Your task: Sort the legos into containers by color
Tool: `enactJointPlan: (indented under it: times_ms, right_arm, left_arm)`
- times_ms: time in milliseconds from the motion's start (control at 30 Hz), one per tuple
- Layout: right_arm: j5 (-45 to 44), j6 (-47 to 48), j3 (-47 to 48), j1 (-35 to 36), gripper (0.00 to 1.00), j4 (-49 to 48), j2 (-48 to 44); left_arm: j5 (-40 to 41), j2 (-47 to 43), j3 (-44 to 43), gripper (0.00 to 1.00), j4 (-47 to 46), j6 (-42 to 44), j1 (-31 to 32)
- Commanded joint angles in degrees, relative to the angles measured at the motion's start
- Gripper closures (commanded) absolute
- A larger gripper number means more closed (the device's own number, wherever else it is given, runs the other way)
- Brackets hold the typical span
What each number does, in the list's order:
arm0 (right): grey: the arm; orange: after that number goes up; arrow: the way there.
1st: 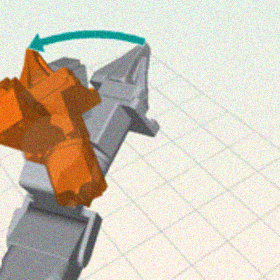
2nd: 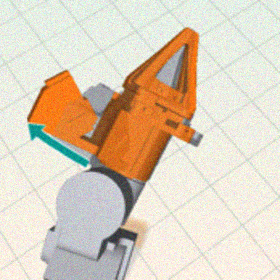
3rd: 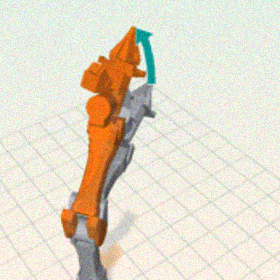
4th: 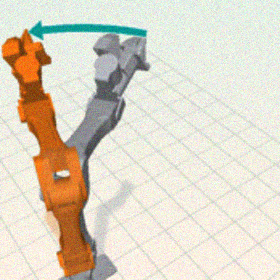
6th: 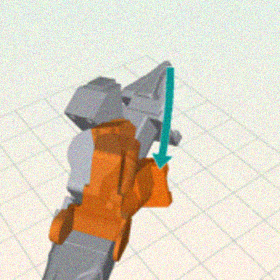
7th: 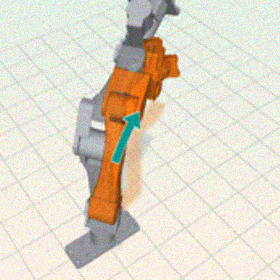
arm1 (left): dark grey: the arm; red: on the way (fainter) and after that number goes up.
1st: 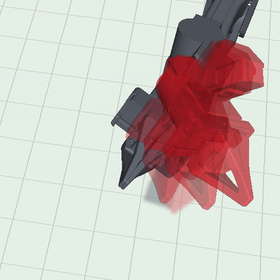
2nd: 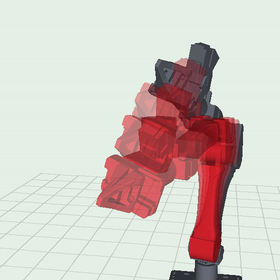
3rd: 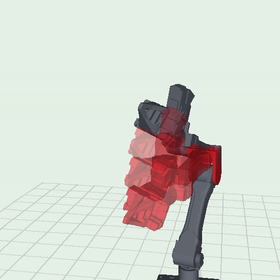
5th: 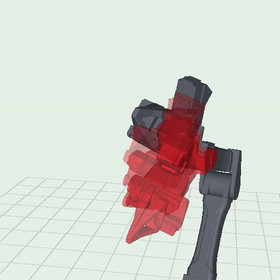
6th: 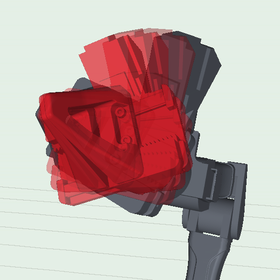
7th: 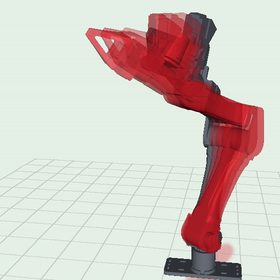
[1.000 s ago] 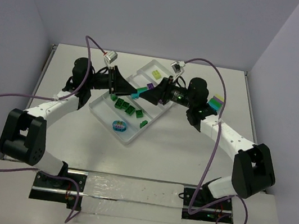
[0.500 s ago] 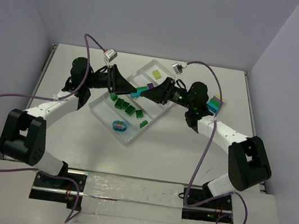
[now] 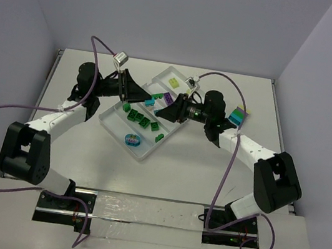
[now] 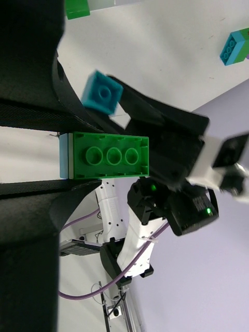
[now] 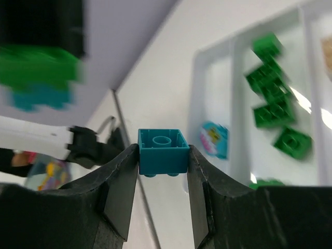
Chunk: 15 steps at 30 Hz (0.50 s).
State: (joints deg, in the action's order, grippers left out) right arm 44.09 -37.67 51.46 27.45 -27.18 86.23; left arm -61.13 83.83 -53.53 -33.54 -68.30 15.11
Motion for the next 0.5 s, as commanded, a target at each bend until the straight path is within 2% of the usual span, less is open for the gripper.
enactJointPlan:
  times_ms: [0,233,267,333,467]
  right_arm:
    - [-7.55,13.68,3.29,0.58,1.0,18.23,-2.95]
    - [-12.74,15.61,3.21,1.86,1.0,21.22,-5.27]
    - [-15.27,15.77,3.29,2.89,1.0,21.78,-4.95]
    - [-15.97,15.31,3.27,4.79,1.0,21.38,-3.81]
    - [-19.0,14.45,5.21,10.0,1.0,21.13,-0.33]
  left_arm:
    - [1.37,0.21,-3.7,1.0,-2.67,-0.08,-0.26]
    - [3.57,-0.37,-4.8,1.0,0.66,1.36,-2.69]
    - [5.87,-1.25,-6.15,1.0,10.26,4.23,-4.04]
    - [11.36,-2.01,-9.64,1.0,21.54,9.57,-5.87]
    - [21.84,-4.36,-13.13,1.0,34.56,15.37,-8.65]
